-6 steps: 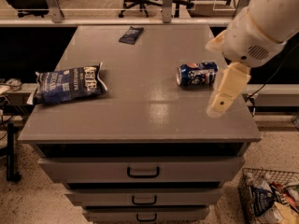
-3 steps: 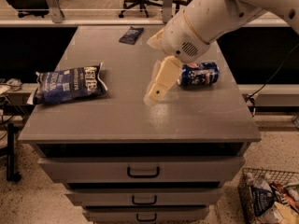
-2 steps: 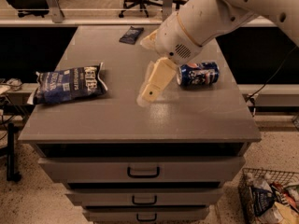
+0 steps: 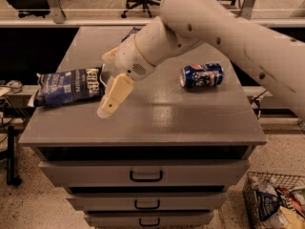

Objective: Pick blue chip bag

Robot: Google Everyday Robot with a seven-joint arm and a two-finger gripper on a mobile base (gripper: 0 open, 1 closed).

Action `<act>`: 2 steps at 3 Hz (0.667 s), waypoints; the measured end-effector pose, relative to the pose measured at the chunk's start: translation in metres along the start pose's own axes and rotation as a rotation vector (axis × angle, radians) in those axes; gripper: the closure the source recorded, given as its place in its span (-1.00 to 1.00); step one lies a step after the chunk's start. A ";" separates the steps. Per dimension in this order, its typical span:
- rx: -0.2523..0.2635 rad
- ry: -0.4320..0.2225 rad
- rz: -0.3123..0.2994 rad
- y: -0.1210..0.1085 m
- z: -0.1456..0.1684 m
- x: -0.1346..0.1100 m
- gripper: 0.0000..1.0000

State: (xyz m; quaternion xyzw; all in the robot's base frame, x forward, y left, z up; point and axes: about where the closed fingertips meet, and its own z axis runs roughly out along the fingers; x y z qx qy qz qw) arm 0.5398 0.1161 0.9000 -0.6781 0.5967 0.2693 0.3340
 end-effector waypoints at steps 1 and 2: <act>-0.034 -0.053 -0.020 -0.005 0.046 -0.011 -1.00; -0.024 -0.081 -0.043 -0.017 0.076 -0.015 -1.00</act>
Offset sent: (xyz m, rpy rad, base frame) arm 0.0370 0.0979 -0.0492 0.1112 -0.0457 0.0555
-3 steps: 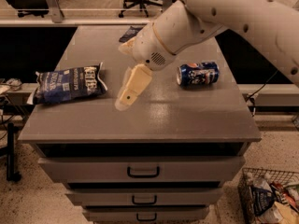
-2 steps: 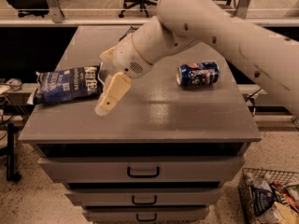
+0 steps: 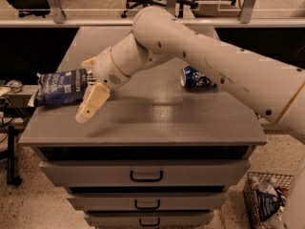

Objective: Pick blue chip bag

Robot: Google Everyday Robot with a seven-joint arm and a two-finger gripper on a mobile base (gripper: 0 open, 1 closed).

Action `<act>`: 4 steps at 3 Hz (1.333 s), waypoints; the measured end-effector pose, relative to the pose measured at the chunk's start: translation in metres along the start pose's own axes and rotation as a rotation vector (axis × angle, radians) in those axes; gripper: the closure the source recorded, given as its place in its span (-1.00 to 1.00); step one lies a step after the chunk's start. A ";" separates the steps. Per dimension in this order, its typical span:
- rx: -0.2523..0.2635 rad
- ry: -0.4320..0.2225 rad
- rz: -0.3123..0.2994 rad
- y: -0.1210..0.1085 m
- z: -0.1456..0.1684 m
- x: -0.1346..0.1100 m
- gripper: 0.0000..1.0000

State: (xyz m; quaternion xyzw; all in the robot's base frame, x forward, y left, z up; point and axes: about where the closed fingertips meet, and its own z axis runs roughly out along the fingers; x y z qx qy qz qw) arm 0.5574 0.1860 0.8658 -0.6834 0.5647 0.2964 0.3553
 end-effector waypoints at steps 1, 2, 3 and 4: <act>0.015 -0.011 -0.011 -0.016 0.019 0.003 -1.00; 0.027 -0.016 -0.007 -0.029 0.032 0.009 -0.63; 0.034 -0.021 0.000 -0.035 0.037 0.013 -0.19; 0.045 -0.029 0.003 -0.039 0.038 0.014 0.28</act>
Offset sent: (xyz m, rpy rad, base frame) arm 0.0479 0.0297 -0.0320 0.0304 -0.0238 -0.0363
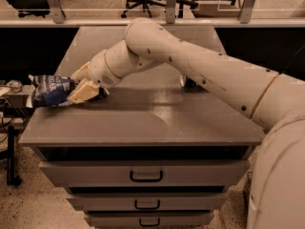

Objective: Pick blue chip bag

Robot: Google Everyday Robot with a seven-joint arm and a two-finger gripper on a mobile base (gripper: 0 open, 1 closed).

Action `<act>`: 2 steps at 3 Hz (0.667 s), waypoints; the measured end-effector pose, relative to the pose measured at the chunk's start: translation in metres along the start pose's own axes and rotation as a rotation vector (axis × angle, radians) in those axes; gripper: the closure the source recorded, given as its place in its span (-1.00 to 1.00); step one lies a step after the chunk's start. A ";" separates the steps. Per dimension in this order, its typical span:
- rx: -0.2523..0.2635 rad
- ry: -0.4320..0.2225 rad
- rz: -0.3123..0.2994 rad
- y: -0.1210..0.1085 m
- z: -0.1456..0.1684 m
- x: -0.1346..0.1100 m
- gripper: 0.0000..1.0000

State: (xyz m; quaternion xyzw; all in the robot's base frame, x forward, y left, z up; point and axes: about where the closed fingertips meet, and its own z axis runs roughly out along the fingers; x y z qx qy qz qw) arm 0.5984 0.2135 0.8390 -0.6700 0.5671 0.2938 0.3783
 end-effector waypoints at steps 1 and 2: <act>0.018 -0.015 -0.013 -0.003 -0.005 -0.008 0.74; 0.042 -0.046 -0.052 -0.007 -0.016 -0.030 1.00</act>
Offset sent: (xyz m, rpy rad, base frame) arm 0.0016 0.0030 0.0692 0.0968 -0.1244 0.0009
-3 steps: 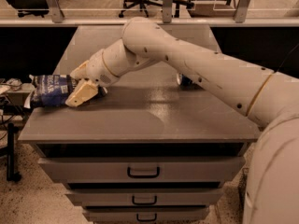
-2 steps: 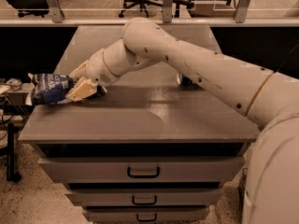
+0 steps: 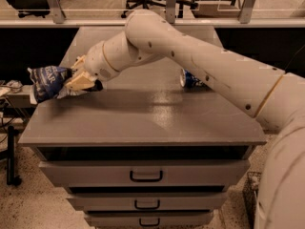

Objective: Pick blue chip bag

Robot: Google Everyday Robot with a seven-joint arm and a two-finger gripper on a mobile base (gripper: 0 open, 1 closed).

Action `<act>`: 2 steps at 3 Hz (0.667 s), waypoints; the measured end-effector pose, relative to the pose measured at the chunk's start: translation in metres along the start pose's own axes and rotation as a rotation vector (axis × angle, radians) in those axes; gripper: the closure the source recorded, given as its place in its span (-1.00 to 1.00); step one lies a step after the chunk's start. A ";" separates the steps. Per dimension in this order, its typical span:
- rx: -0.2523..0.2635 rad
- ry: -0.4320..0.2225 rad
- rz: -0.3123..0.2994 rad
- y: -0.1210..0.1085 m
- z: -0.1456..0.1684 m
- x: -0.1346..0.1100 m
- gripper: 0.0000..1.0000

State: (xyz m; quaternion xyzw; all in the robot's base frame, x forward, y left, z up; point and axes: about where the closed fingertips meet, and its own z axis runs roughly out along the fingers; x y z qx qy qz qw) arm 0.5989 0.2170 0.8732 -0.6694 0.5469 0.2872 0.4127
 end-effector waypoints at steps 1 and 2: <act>0.039 -0.051 -0.038 -0.008 -0.022 -0.031 1.00; 0.088 -0.103 -0.030 -0.016 -0.051 -0.052 1.00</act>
Offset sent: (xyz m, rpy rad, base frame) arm 0.0046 -0.0463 0.1200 0.2085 -0.0778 -0.0974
